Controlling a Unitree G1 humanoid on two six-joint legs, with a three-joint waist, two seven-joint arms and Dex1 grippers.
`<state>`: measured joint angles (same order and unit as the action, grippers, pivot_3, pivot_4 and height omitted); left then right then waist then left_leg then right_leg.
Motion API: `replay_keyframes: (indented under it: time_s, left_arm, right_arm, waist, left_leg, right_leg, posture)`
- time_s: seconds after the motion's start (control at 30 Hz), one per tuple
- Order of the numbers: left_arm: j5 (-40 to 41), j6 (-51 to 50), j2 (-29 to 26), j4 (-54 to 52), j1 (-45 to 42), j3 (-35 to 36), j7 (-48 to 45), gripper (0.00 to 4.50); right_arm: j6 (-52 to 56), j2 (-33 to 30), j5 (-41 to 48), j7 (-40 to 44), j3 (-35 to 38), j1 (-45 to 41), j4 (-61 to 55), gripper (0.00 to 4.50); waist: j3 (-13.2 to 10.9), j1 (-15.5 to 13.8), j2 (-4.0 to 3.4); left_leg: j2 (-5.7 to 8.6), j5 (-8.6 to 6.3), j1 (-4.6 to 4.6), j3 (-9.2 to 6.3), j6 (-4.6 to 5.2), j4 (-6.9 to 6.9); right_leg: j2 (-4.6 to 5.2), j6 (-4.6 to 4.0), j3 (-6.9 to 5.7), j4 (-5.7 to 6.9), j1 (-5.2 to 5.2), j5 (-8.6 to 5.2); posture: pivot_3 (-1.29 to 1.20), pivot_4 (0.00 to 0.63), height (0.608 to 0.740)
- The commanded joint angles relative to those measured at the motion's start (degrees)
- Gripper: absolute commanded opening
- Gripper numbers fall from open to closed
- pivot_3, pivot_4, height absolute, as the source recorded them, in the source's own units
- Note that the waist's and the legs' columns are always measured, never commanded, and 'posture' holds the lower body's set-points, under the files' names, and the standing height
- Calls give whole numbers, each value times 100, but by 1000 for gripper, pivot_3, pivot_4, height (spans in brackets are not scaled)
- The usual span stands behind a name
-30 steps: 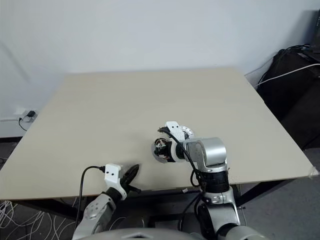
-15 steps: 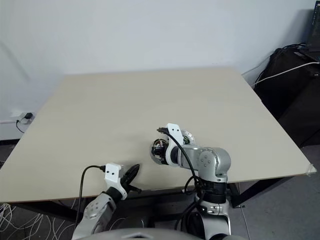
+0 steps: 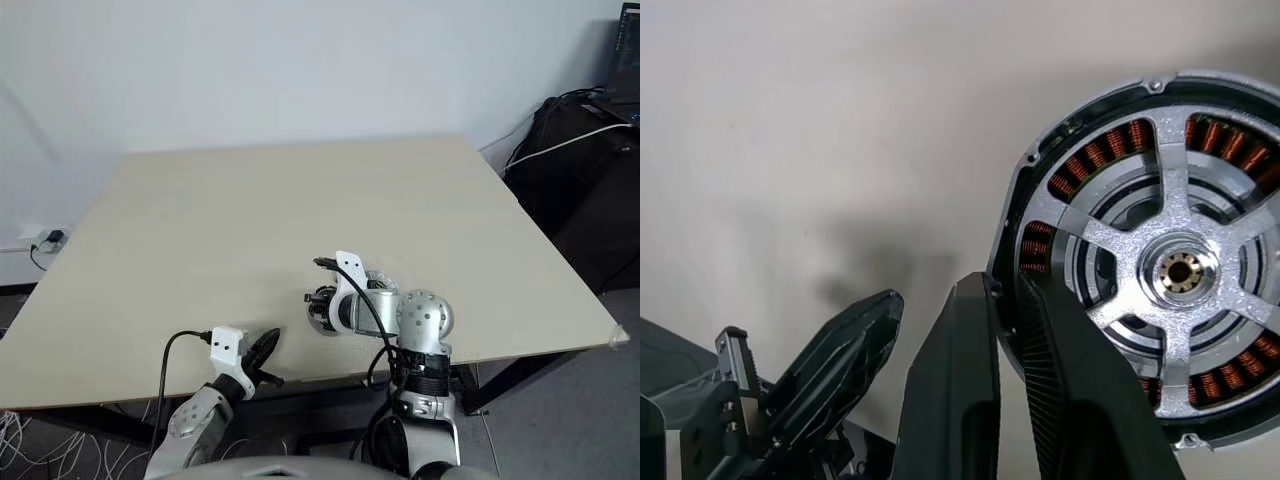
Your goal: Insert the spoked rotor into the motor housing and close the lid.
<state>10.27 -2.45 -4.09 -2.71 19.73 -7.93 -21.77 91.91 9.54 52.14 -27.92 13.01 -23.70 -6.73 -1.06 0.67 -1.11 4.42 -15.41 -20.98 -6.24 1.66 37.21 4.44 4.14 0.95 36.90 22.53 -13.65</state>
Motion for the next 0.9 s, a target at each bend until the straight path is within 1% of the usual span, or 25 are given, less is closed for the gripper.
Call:
replay_keyframes:
  time_s: [0.03, 0.1, 0.17, 0.23, 0.33, 0.47, 0.5, 0.57, 0.6, 0.63, 0.73, 0.77, 0.83, 0.87, 0.9]
  left_arm:
    - [98, 8, 5, -270, -34, 6, -13, 0]
    - [99, 9, -2, -268, -36, 9, -17, 0]
    - [101, 10, -5, -264, -37, 15, -17, 0]
    - [100, 11, -4, -259, -38, 17, -14, 0]
    - [97, 16, -2, -252, -39, 21, -8, 0]
    - [95, 26, 0, -233, -45, 30, -4, 0]
    - [97, 25, -3, -234, -42, 32, -7, 0]
    - [100, 24, -8, -233, -41, 34, -13, 0]
    - [102, 22, -9, -231, -42, 35, -16, 0]
    - [105, 19, -10, -225, -48, 37, -21, 0]
    - [111, 11, -11, -218, -51, 36, -35, 0]
    - [116, 9, -8, -212, -55, 38, -41, 0]
    - [123, 10, -2, -206, -52, 40, -50, 0]
    - [130, 11, 1, -198, -55, 40, -56, 0]
    - [134, 12, 4, -189, -61, 40, -62, 0]
  right_arm:
    - [59, 591, -157, -10, 198, -290, 217, 78]
    - [-62, 603, -351, 121, 178, -367, 447, 78]
    - [-456, 542, -543, 311, 21, -427, 798, 78]
    - [-781, 520, -681, 460, -82, -474, 1056, 792]
    - [-1206, 627, -769, 580, -80, -564, 1323, 1678]
    - [-1532, 838, -614, 618, 2, -700, 1472, 2937]
    - [-1527, 931, -430, 647, 25, -739, 1364, 3268]
    - [-1571, 1022, -113, 746, 6, -788, 1163, 3911]
    - [-1600, 1020, 12, 792, -26, -804, 1076, 4195]
    - [-1748, 888, 102, 1051, -187, -842, 818, 4477]
    - [-2531, 87, -280, 2072, -1047, -868, -117, 4477]
    - [-2901, -322, -682, 2338, -1373, -846, -349, 4477]
    - [-3529, -950, -1347, 2712, -1776, -775, -623, 4083]
    - [-3776, -1221, -1567, 2844, -1809, -729, -703, 3897]
    - [-4012, -1445, -1780, 2917, -1802, -678, -752, 3605]
  waist:
    - [1, 1, 0]
    - [4, 0, -4]
    - [11, 1, -11]
    - [12, 0, -13]
    - [13, 5, -14]
    - [19, 0, -20]
    - [18, -2, -21]
    - [12, -1, -21]
    - [9, 3, -21]
    - [-2, 9, -23]
    - [-34, 77, -37]
    - [-35, 100, -39]
    - [-24, 87, -22]
    - [-14, 59, -5]
    - [-7, 24, 9]
  left_leg:
    - [0, 0, 8, 0, 1, 0]
    - [0, 0, 16, 1, 1, 1]
    - [0, 1, 20, 1, 2, 1]
    - [0, 1, 25, 1, 2, 1]
    - [1, 2, 25, 1, 3, 2]
    - [-1, 3, 33, 1, 3, 3]
    - [0, 5, 33, 1, 4, 4]
    - [0, 10, 32, 0, 6, 5]
    - [1, 11, 31, 0, 7, 6]
    - [1, 12, 31, 0, 8, 7]
    - [1, 12, 18, 0, 8, 8]
    - [0, 13, 14, 1, 9, 7]
    - [1, 13, 15, -4, 9, 0]
    - [4, 12, 15, -10, 10, -5]
    - [8, 9, 15, -18, 12, -7]
  right_leg:
    - [0, 2, 0, -1, -7, -1]
    - [0, 6, 0, -1, -14, -3]
    - [-1, 10, 0, -1, -19, -5]
    - [-2, 12, 0, 0, -23, -6]
    - [-2, 11, 1, 0, -24, -4]
    - [-2, 18, 2, 0, -31, -7]
    - [-1, 30, 2, 0, -33, -17]
    - [1, 28, 3, -1, -35, -20]
    - [1, 28, 4, -1, -34, -20]
    - [1, 28, 5, -1, -34, -20]
    - [-2, 30, 7, 1, -15, -19]
    - [-5, 45, 9, 3, -5, -10]
    - [-8, 54, 6, -2, -4, -6]
    - [-8, 51, 5, -8, -7, -7]
    - [-7, 46, 3, -10, -11, -4]
  posture:
    - [0, 0, 740]
    - [0, 0, 740]
    - [0, 0, 740]
    - [0, 0, 740]
    - [0, 0, 740]
    - [0, 0, 740]
    - [0, 0, 740]
    - [0, 0, 740]
    - [0, 0, 740]
    - [0, 0, 740]
    - [0, 0, 740]
    - [0, 0, 740]
    - [0, 0, 740]
    - [0, 0, 740]
    - [0, 0, 740]
